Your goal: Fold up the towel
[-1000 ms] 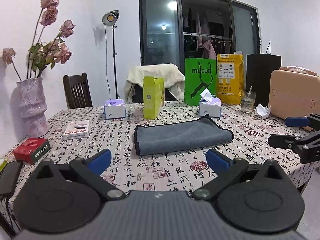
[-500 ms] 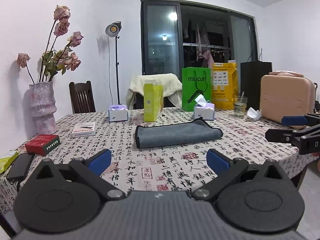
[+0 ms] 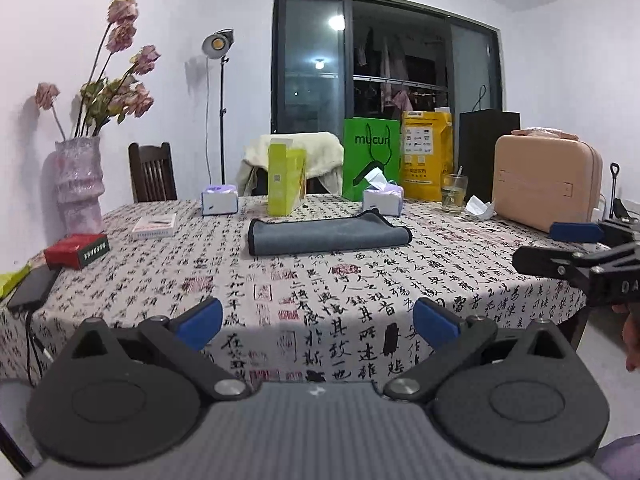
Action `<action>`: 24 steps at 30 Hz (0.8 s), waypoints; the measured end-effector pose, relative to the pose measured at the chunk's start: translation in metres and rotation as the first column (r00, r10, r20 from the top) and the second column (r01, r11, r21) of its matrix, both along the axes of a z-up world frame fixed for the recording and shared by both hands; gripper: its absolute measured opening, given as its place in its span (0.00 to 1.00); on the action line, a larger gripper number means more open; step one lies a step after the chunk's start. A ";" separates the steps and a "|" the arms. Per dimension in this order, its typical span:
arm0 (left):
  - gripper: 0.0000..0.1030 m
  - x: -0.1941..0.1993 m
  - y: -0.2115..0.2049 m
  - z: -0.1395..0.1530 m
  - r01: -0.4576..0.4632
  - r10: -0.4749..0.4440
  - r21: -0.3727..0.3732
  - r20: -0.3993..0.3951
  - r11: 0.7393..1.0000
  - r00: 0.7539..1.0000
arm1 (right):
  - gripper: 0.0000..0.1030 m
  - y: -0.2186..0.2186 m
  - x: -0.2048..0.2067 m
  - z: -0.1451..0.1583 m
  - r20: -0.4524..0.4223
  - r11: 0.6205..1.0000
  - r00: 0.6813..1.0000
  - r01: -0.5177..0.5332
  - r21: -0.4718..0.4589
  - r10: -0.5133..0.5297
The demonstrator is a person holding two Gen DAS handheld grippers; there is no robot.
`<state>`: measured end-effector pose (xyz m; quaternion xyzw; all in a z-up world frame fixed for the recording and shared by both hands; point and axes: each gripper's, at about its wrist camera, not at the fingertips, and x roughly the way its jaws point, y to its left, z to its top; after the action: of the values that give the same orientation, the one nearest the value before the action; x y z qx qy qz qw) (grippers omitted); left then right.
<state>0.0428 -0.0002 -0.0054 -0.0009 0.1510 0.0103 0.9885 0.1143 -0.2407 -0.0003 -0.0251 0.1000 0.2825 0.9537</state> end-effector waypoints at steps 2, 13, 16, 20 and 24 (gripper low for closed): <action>1.00 -0.004 0.000 0.000 0.007 -0.007 0.000 -0.003 1.000 1.000 | 1.00 0.000 -0.008 -0.002 0.002 1.000 1.000 0.000 0.008 0.000; 1.00 -0.028 -0.004 -0.001 0.004 -0.004 0.020 -0.006 1.000 1.000 | 1.00 0.003 -0.042 -0.015 -0.007 1.000 1.000 0.012 0.022 -0.012; 1.00 -0.032 -0.008 0.000 0.011 -0.012 0.023 0.004 1.000 1.000 | 1.00 0.003 -0.048 -0.015 -0.003 0.999 1.000 0.027 0.025 -0.027; 1.00 -0.033 -0.010 0.002 0.014 -0.014 0.019 0.015 1.000 1.000 | 1.00 0.005 -0.054 -0.012 0.003 1.000 1.000 0.013 0.017 -0.013; 1.00 -0.034 -0.014 0.004 0.028 -0.028 0.020 0.024 0.999 0.999 | 1.00 0.005 -0.060 -0.011 0.016 1.000 1.000 0.005 0.012 -0.005</action>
<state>0.0086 -0.0142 -0.0011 0.0107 0.1389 -0.0020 0.9903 0.0538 -0.2359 -0.0110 -0.0217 0.0907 0.2806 0.9553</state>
